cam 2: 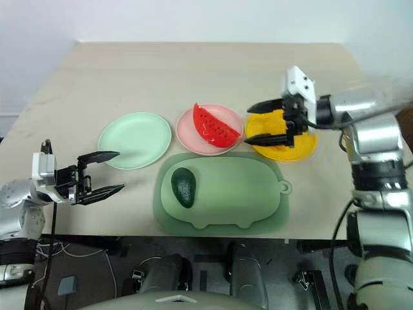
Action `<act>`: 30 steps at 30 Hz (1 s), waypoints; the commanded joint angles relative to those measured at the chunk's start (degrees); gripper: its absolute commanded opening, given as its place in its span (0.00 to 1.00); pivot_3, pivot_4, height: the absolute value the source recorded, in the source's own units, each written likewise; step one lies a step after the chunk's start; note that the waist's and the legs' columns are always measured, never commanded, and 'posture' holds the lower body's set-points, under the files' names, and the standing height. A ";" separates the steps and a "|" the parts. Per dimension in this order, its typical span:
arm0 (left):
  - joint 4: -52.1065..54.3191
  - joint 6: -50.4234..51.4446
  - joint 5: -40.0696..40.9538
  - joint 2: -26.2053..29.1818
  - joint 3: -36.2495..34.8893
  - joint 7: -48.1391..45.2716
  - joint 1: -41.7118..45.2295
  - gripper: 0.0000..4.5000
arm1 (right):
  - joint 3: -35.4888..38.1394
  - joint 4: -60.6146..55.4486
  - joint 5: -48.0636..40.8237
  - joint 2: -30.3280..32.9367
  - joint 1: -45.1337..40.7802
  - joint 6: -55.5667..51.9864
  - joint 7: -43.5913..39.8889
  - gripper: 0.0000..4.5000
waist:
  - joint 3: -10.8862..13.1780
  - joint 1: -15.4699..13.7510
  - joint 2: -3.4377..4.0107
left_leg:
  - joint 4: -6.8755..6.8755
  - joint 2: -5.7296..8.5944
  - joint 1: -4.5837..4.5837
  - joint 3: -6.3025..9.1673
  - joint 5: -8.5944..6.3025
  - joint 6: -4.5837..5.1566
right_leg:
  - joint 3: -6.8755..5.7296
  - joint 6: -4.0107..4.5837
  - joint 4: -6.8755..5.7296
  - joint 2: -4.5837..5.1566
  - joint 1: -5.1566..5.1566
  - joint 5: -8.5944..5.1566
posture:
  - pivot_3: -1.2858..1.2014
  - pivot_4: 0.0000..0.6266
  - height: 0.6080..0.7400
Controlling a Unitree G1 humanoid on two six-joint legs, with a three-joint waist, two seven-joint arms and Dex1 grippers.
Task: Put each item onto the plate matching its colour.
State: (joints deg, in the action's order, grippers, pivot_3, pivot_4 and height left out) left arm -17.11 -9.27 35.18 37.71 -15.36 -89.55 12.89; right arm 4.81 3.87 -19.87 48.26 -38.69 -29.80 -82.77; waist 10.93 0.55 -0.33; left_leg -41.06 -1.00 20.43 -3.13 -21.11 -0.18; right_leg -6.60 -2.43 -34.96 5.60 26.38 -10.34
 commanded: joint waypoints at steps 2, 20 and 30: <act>-1.02 -0.14 -0.42 0.97 1.19 -2.50 2.14 1.00 | 10.84 -7.64 -4.55 0.78 13.30 4.69 3.04 1.00 | -0.01 0.03 -0.02 | 0.00 0.00 -0.02 -0.03 0.00 -0.01 | 0.03 0.00 -0.01 -0.01 0.00 0.00 | 0.52 0.24 0.97; -10.12 -9.24 4.86 8.56 26.19 -2.95 17.72 1.00 | 19.08 -13.57 -9.93 2.29 36.60 9.49 7.90 1.00 | 0.01 -0.30 -0.09 | -0.03 0.04 -0.05 0.00 0.00 0.01 | 0.14 -0.01 -0.02 -0.03 -0.04 0.00 | 0.52 0.24 0.97; -22.65 -17.18 5.70 5.80 47.59 -2.95 37.47 1.00 | 17.68 -16.86 -11.90 1.50 39.08 8.56 11.81 1.00 | 0.05 -1.33 -0.20 | -0.11 0.16 -0.02 0.00 -0.01 0.04 | 0.14 -0.02 0.00 -0.03 -0.09 0.00 | 0.52 0.24 0.97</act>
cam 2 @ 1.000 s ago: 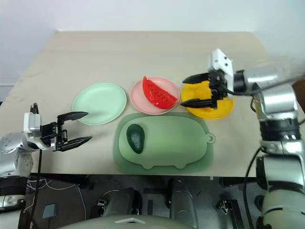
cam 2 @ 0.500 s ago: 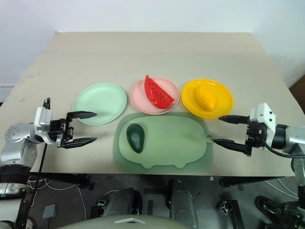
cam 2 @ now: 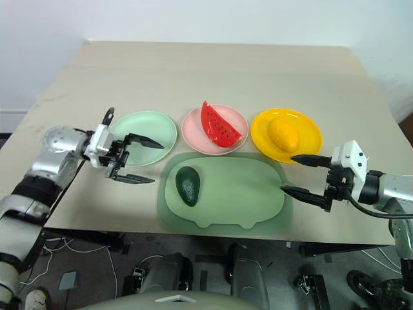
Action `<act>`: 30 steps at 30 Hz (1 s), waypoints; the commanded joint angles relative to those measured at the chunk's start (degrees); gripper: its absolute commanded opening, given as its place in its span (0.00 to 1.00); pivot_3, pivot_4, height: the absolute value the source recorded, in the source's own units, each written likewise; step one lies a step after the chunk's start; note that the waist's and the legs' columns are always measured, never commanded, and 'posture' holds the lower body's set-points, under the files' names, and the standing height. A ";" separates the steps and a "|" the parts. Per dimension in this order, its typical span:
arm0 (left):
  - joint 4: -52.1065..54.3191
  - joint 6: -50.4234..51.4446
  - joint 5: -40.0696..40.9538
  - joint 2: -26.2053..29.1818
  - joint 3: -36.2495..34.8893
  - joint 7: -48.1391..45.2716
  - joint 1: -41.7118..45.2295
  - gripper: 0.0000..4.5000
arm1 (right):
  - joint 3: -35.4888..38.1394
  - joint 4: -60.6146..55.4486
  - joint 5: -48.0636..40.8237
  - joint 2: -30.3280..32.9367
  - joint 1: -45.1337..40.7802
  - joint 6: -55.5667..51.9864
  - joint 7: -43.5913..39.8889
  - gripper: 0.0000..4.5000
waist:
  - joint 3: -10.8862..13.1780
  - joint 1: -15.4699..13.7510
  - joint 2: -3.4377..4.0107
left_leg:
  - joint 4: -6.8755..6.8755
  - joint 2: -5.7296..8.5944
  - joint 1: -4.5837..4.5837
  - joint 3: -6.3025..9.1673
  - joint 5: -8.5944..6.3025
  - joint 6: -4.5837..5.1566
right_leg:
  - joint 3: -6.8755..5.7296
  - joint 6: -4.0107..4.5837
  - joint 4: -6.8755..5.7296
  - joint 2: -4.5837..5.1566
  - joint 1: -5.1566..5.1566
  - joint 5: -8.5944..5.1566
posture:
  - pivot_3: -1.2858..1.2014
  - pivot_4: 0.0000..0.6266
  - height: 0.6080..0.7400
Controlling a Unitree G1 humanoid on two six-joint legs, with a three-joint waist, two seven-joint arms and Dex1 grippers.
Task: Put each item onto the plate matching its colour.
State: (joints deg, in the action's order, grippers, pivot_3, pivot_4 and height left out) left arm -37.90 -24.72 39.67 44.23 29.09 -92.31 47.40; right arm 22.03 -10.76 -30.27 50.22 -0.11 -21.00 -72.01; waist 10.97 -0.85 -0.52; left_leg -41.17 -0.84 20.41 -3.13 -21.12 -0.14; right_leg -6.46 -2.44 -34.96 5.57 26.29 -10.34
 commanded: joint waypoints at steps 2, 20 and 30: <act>-3.87 -2.37 1.29 -1.98 6.00 -0.19 5.66 1.00 | 0.24 -2.98 -1.75 -0.75 1.17 -0.24 1.92 1.00 | 0.03 0.10 -0.05 | 0.00 0.00 0.00 0.00 0.00 0.01 | 0.00 0.00 0.00 -0.01 0.01 0.00 | 0.52 0.24 0.97; -9.42 -9.59 6.27 -6.60 27.93 -0.19 16.35 1.00 | 0.37 -8.61 -4.02 -2.26 5.97 -1.93 7.97 1.00 | 0.13 0.01 -0.23 | -0.06 -0.01 0.06 0.05 -0.03 0.05 | 0.01 -0.01 0.05 -0.02 -0.01 -0.01 | 0.52 0.24 0.97; -12.80 -12.04 6.12 -9.26 30.31 -0.19 16.86 1.00 | 0.23 -10.14 -5.11 -2.57 6.53 -2.84 10.16 1.00 | 0.14 0.00 -0.24 | -0.07 -0.01 0.06 0.07 -0.03 0.06 | 0.01 -0.01 0.05 -0.03 -0.01 -0.01 | 0.52 0.24 0.97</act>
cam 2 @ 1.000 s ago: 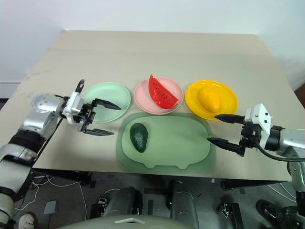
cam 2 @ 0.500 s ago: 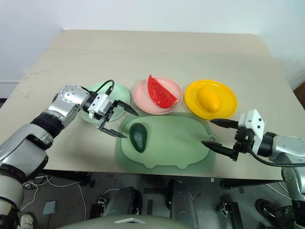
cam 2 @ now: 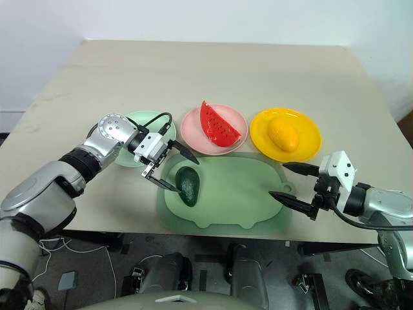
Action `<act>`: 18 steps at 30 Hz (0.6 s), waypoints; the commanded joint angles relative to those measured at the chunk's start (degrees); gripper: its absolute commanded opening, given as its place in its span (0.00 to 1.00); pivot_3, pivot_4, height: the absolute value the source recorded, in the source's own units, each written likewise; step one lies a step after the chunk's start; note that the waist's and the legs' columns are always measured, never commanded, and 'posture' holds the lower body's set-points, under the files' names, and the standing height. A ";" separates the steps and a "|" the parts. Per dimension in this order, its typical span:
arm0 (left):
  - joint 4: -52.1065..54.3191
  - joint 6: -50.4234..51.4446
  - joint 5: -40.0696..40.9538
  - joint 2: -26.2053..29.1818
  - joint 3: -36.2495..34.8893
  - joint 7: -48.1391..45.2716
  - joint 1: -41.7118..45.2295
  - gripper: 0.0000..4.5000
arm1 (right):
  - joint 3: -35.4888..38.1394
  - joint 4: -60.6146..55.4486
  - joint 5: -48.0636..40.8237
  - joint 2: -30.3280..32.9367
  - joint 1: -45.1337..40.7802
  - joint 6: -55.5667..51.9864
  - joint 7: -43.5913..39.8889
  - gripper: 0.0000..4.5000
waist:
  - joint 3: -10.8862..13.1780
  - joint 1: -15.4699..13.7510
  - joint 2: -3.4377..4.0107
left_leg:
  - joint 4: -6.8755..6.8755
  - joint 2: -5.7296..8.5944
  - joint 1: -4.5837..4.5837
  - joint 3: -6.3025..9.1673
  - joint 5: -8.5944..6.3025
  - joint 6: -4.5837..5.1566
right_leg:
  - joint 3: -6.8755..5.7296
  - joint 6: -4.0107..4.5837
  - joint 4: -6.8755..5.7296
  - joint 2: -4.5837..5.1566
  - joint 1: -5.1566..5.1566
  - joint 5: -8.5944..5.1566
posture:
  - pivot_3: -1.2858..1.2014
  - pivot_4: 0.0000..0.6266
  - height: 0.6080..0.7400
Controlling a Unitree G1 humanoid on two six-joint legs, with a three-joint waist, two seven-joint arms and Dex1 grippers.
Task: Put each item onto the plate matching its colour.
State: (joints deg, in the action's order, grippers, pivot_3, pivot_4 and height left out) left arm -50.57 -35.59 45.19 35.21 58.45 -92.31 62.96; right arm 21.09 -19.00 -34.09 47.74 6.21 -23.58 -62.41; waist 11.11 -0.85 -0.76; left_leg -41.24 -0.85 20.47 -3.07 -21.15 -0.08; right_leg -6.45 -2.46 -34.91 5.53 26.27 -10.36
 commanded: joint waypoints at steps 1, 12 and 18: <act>-0.38 -1.23 0.58 -0.38 1.20 -0.19 1.19 1.00 | 1.11 -1.96 -1.30 -0.11 0.24 -0.29 0.74 1.00 | 0.00 0.00 0.00 | 0.00 0.00 0.00 0.00 0.00 0.00 | 0.00 0.00 0.00 0.00 0.00 0.00 | 0.52 0.24 0.97; -2.43 -1.70 0.10 -2.06 1.84 -0.19 -1.03 1.00 | 0.86 -3.18 -1.66 -0.28 0.85 -1.02 2.10 1.00 | 0.01 0.00 -0.03 | -0.01 0.00 0.01 0.02 0.00 0.00 | 0.00 0.00 0.00 0.00 0.00 0.00 | 0.52 0.24 0.97; -2.23 -1.28 -0.12 -1.97 2.00 -0.19 -2.00 1.00 | 0.85 -3.66 -1.85 -0.25 1.37 -1.11 2.36 1.00 | 0.01 0.00 -0.03 | -0.01 0.00 0.00 0.02 0.00 0.00 | 0.00 0.00 0.00 0.00 -0.01 0.00 | 0.52 0.24 0.97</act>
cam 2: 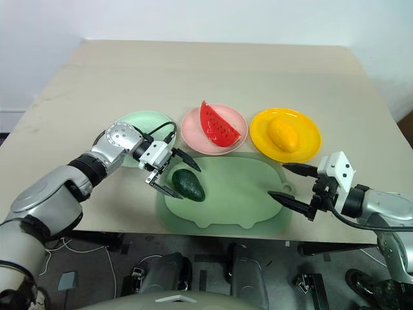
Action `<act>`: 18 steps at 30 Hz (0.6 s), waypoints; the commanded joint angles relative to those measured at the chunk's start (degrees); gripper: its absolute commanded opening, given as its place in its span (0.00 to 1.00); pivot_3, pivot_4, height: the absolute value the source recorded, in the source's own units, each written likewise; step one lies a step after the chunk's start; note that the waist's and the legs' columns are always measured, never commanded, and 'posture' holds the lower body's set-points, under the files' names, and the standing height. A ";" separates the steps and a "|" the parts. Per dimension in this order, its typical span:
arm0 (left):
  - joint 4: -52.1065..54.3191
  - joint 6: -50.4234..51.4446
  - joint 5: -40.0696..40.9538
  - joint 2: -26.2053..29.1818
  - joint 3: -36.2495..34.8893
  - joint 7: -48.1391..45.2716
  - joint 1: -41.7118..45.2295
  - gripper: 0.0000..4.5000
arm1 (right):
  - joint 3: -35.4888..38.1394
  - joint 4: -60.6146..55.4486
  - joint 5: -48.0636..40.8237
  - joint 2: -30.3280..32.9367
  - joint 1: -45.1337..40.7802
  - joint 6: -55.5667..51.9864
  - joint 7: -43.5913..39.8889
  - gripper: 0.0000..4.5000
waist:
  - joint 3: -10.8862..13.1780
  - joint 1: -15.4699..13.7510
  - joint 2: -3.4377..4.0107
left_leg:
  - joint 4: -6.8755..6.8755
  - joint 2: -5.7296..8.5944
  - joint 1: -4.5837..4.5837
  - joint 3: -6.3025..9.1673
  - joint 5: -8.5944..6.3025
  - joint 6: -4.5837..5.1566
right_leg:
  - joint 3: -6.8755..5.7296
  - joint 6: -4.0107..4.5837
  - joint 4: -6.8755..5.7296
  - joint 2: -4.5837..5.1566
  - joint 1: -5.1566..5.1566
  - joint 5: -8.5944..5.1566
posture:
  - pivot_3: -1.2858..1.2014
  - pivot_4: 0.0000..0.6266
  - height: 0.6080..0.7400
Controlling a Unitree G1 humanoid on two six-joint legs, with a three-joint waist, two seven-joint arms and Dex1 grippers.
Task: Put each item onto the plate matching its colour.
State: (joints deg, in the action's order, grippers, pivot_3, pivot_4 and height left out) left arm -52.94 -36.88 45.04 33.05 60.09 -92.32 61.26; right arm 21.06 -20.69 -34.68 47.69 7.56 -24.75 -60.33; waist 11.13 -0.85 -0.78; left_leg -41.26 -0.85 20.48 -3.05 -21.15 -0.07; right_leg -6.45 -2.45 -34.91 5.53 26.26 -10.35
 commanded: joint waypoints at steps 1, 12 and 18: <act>0.17 0.11 0.02 0.16 0.34 -0.18 -0.42 1.00 | 0.85 -2.00 -1.29 -0.19 0.03 0.05 0.30 1.00 | 0.00 0.00 0.00 | -0.01 0.00 0.00 0.00 0.00 0.00 | 0.00 0.00 0.00 0.00 0.00 0.00 | 0.52 0.24 0.97; 0.62 1.73 0.43 0.99 -1.95 -0.18 -0.91 0.67 | -0.33 -1.57 -1.00 -0.19 -1.03 0.23 0.51 1.00 | 0.00 0.00 0.00 | -0.01 0.00 -0.01 0.00 0.00 0.00 | 0.00 0.00 0.00 0.00 -0.02 0.00 | 0.52 0.24 0.97; 2.54 8.04 4.30 3.30 -11.22 -0.18 0.07 0.67 | -0.97 -1.23 -1.05 -0.24 -1.65 0.02 0.35 1.00 | 0.01 0.02 -0.02 | -0.01 0.00 -0.01 0.01 0.00 0.00 | 0.00 0.00 0.00 0.00 -0.01 0.00 | 0.52 0.24 0.97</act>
State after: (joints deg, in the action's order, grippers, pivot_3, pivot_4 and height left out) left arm -51.38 -30.59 47.10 35.01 52.87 -92.32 60.31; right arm 19.54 -21.10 -34.79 47.68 6.26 -24.84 -59.94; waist 11.13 -0.82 -0.80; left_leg -41.27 -0.85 20.47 -3.04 -21.15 -0.07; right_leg -6.46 -2.45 -34.92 5.53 26.26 -10.35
